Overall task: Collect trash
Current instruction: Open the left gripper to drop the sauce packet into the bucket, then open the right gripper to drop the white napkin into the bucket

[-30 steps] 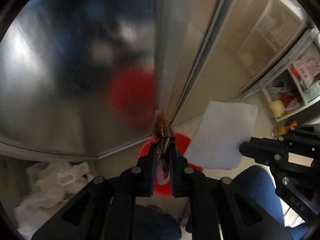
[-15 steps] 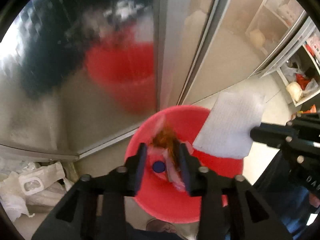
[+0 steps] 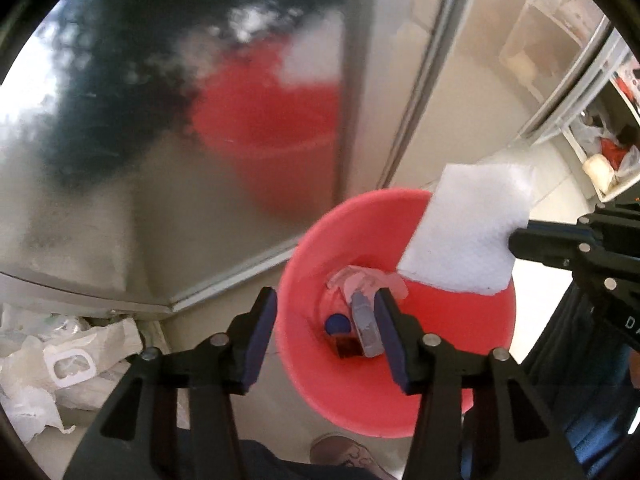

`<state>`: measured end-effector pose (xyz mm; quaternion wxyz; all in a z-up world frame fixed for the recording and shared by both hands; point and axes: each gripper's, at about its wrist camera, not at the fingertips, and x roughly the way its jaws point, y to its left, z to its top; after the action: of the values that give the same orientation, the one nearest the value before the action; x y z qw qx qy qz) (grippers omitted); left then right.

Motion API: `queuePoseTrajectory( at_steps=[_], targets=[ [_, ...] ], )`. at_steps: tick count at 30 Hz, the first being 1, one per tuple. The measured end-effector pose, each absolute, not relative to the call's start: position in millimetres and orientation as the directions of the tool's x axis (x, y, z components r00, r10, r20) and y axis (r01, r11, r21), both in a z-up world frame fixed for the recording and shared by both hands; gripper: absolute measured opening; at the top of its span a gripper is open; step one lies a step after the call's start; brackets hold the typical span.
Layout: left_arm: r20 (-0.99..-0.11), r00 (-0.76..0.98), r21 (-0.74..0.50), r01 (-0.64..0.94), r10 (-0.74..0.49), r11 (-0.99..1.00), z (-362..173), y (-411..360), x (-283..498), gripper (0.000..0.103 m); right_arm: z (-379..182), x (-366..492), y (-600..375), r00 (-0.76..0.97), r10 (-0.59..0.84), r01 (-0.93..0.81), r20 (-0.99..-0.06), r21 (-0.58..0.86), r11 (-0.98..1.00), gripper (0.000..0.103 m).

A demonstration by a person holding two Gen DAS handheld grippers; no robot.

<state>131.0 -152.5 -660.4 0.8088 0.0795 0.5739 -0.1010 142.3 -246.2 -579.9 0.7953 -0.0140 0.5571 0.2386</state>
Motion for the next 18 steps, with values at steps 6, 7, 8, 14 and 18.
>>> queuePoseTrajectory(
  at_steps=[6,7,8,14,18],
  targets=[
    [-0.926,0.373,0.036,0.235,-0.056,0.971,-654.5,-137.7,129.6,0.064,-590.8,137.8,-236.3,0.227,0.366,-0.429,-0.902,0.245,0.870,0.001],
    [-0.926,0.373,0.037,0.226,-0.052,0.973,-655.4,-132.9,129.7,0.064,-592.7,137.9,-235.0,0.219,0.367,-0.435,-0.904,0.246,0.866,0.001],
    [-0.927,0.373,0.039,0.216,-0.046,0.976,-656.2,-130.3,130.1,0.064,-592.0,138.0,-240.6,0.210,0.367,-0.442,-0.906,0.247,0.862,0.001],
    [-0.933,0.358,0.039,0.213,-0.041,0.976,-664.1,-122.8,127.3,0.075,-607.4,141.5,-239.2,0.161,0.361,-0.468,-0.919,0.251,0.847,0.001],
    [-0.939,0.344,0.052,0.189,-0.017,0.981,-667.3,-121.0,127.3,0.082,-616.6,140.3,-237.2,0.152,0.317,-0.504,-0.936,0.202,0.840,0.001]
  ],
)
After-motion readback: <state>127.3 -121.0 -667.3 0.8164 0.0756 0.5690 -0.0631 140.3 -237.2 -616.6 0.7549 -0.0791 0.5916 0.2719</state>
